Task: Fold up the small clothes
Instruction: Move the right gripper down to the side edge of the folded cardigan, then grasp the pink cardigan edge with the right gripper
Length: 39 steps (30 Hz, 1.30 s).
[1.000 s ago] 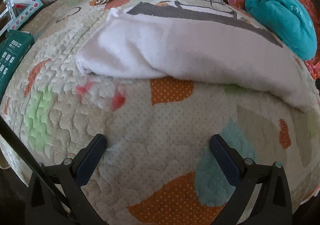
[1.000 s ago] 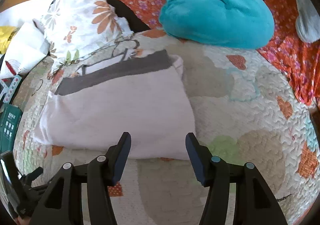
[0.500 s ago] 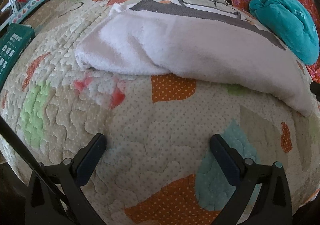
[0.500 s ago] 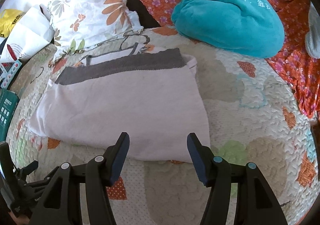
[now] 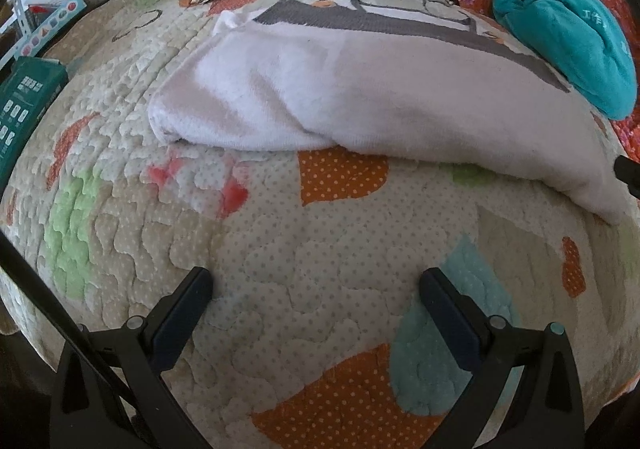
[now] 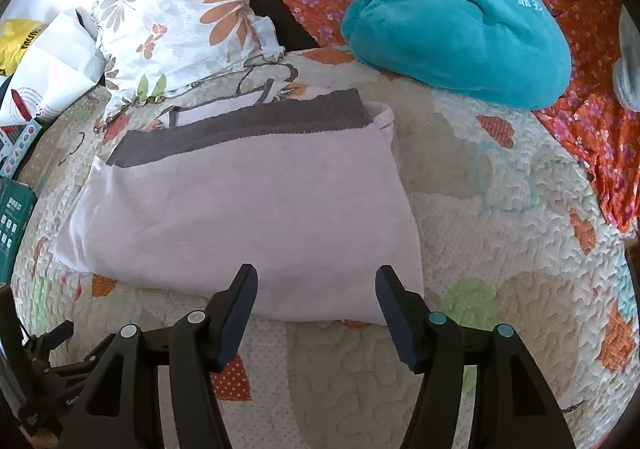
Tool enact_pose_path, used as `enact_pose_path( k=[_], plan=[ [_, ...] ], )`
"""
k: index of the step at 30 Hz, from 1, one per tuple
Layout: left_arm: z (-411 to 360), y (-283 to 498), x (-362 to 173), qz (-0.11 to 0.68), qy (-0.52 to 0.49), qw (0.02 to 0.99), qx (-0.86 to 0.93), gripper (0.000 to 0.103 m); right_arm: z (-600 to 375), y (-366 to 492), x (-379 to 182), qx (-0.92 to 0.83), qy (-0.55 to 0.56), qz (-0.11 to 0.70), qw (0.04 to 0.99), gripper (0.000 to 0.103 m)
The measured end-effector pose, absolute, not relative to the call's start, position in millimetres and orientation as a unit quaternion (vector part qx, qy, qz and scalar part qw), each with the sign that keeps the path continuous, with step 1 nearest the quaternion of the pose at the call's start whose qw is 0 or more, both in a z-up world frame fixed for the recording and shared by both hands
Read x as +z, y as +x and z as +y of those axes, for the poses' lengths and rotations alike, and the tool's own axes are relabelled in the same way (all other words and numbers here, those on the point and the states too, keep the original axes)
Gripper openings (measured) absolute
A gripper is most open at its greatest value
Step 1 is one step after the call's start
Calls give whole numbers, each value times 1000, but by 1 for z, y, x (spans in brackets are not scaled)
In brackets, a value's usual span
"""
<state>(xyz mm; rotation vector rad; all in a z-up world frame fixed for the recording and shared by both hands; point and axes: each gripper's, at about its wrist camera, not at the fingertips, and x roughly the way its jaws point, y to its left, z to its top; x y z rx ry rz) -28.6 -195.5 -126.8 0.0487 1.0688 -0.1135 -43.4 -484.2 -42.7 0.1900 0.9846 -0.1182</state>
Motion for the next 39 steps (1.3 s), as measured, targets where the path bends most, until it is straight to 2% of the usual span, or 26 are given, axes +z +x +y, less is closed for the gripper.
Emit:
enact_pose_path(
  k=[2,3,4,8,10,16,18,20,21,23,26,30,34,39],
  plan=[
    [-194,-30,-119,502,14,861,-75,94,-486,-43,-43,-57,93,472,875,66],
    [-193,-31,-113,495,9,865,-84,84,-486,-42,-43,-58,94,471,875,66],
    [-190,-30,-104,485,4,869,-95,80,-487,-42,-43,-58,95,470,875,66],
    [-159,-18,-66,437,-20,896,-81,80,-489,-41,-44,-60,95,470,876,66],
    [-138,-3,-54,426,-27,904,-31,85,-489,-41,-46,-60,96,471,875,66],
    [-87,68,-93,489,-65,867,64,86,-492,-38,-47,-60,107,472,873,66],
    [-91,81,-104,495,-35,866,62,84,-492,-38,-47,-60,108,471,873,66],
    [-92,87,-102,475,36,872,116,84,-491,-37,-47,-61,109,471,873,66],
    [-90,89,-97,458,66,871,161,78,-490,-36,-47,-61,110,470,873,66],
    [-75,95,-88,442,101,863,222,76,-489,-35,-46,-62,110,467,875,66],
    [-31,101,-68,467,34,857,217,76,-478,-33,-45,-46,102,457,882,66],
    [7,86,-32,448,-48,873,189,77,-436,-31,-45,16,47,456,889,66],
    [33,79,-16,426,-113,880,174,80,-353,-24,-44,102,-24,460,882,66],
    [57,69,-20,439,-183,867,148,80,-217,-8,-58,190,-158,451,857,66]
  ],
)
